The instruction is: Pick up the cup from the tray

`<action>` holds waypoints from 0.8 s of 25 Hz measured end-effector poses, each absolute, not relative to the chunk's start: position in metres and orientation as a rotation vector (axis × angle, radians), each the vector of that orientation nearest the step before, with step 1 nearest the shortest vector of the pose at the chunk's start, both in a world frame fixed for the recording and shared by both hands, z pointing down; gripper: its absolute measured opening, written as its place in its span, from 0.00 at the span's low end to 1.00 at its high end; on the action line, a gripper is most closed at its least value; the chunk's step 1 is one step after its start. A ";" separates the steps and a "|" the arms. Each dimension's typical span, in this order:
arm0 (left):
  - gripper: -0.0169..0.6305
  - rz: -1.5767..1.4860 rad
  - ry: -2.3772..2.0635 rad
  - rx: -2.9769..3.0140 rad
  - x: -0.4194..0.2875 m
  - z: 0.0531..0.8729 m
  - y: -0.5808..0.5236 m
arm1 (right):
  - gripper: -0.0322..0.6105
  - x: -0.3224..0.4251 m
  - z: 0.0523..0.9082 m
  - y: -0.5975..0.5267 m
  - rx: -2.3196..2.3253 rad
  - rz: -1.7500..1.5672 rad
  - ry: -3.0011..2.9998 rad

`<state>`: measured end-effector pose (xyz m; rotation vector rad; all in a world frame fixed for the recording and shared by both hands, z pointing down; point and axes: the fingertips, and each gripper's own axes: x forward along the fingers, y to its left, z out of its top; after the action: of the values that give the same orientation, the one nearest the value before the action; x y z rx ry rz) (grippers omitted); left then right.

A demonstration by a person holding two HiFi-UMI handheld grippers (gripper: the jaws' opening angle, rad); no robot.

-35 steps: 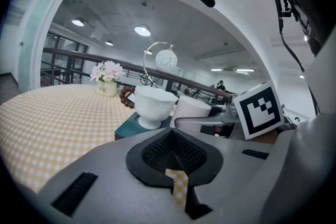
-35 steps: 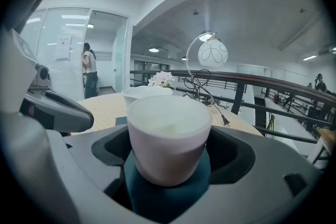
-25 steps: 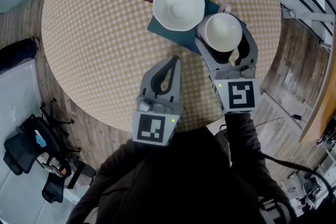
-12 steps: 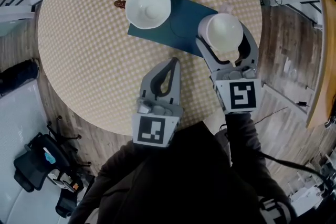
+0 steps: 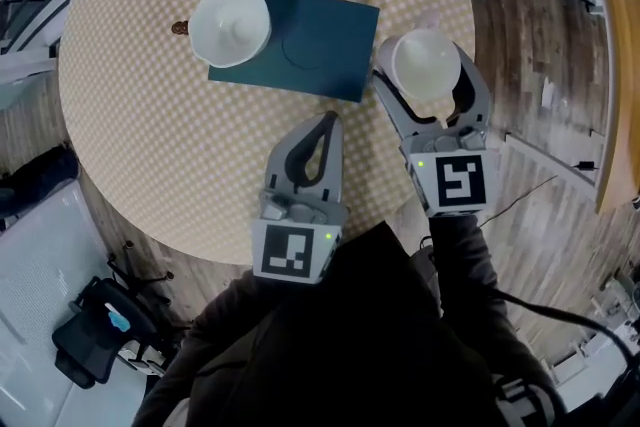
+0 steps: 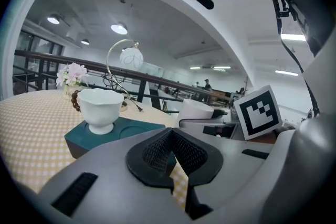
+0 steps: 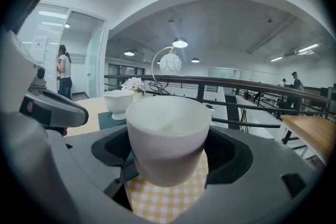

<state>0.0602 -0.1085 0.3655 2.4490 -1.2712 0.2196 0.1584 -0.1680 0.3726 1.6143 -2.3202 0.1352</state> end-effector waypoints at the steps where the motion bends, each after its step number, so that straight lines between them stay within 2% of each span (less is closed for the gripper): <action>1: 0.03 0.223 -1.260 2.452 0.063 0.367 -0.108 | 0.64 0.162 0.376 -0.167 1.620 0.144 -2.312; 20: 0.03 0.321 -1.186 2.437 0.080 0.397 -0.112 | 0.64 0.185 0.448 -0.160 1.605 0.230 -2.219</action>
<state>0.0798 -0.1122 0.3968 2.4372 -1.1857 0.3206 0.1849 -0.1602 0.4475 1.6047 -2.2194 0.2302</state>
